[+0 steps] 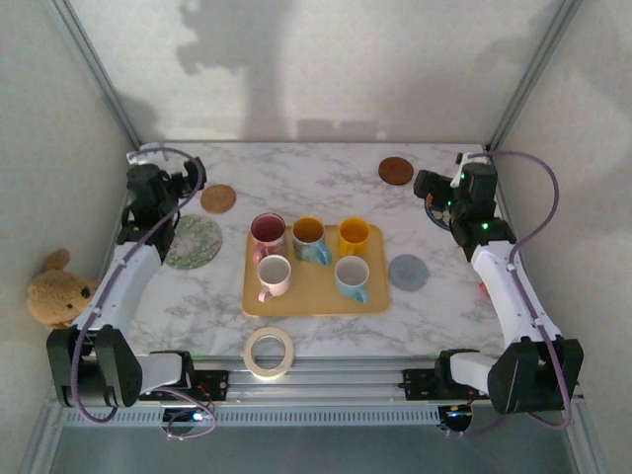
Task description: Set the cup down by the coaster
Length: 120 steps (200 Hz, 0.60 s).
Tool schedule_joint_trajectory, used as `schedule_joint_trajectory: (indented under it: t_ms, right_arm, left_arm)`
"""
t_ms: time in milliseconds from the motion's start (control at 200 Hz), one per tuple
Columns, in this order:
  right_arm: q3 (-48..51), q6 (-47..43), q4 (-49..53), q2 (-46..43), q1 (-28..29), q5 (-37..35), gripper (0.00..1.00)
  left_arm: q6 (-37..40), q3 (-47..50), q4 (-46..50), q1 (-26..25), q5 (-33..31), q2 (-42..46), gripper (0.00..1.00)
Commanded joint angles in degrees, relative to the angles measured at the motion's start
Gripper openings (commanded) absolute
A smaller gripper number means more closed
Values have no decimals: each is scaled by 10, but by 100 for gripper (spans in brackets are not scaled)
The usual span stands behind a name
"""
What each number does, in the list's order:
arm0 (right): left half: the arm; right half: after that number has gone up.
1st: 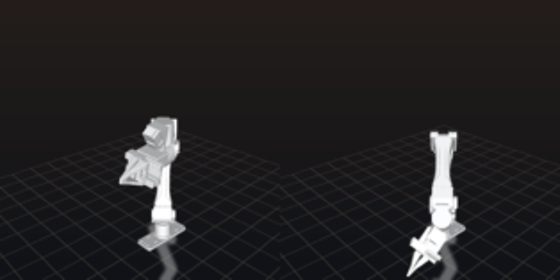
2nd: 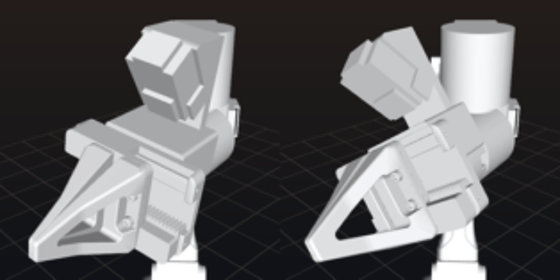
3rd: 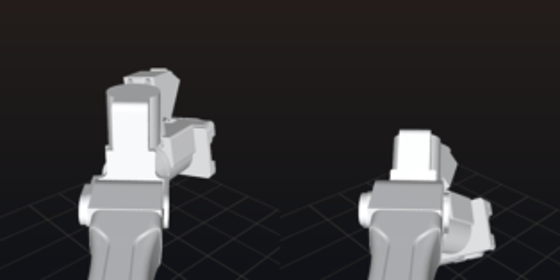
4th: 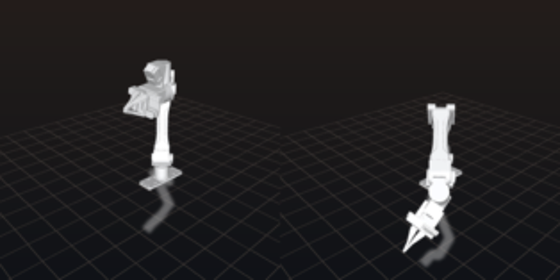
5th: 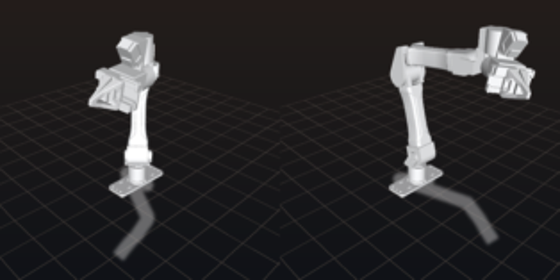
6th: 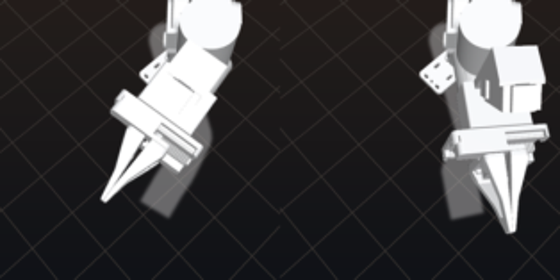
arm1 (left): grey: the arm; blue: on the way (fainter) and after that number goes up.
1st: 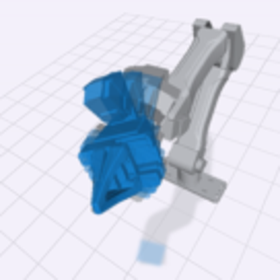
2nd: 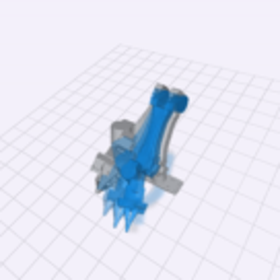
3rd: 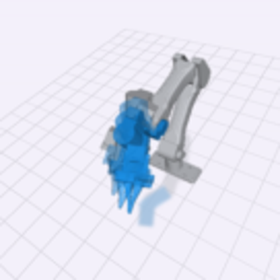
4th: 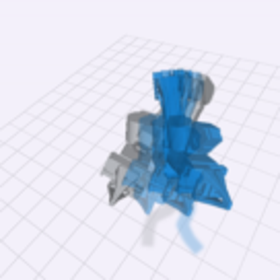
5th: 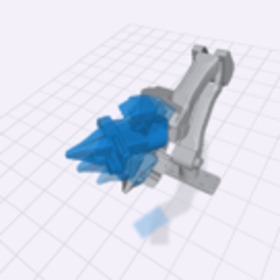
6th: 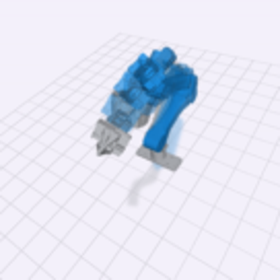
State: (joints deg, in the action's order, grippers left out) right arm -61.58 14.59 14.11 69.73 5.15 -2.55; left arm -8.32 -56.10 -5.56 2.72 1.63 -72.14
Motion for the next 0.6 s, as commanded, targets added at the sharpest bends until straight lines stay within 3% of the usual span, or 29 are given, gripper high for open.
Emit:
schedule_joint_trajectory:
  t_ms: [0,210,481,596]
  right_arm:
    - [-49,8,126,17,3,73,99]
    - [-126,-2,191,50,10,158,99]
    - [-169,-7,215,82,47,189,99]
    - [-163,10,199,93,65,192,99]
  left_arm:
    - [-27,-51,107,-1,23,-28,100]
    - [-37,-144,190,-1,31,-105,97]
    - [-38,-202,211,-1,43,-207,80]
    - [-29,-234,204,-1,45,-253,66]
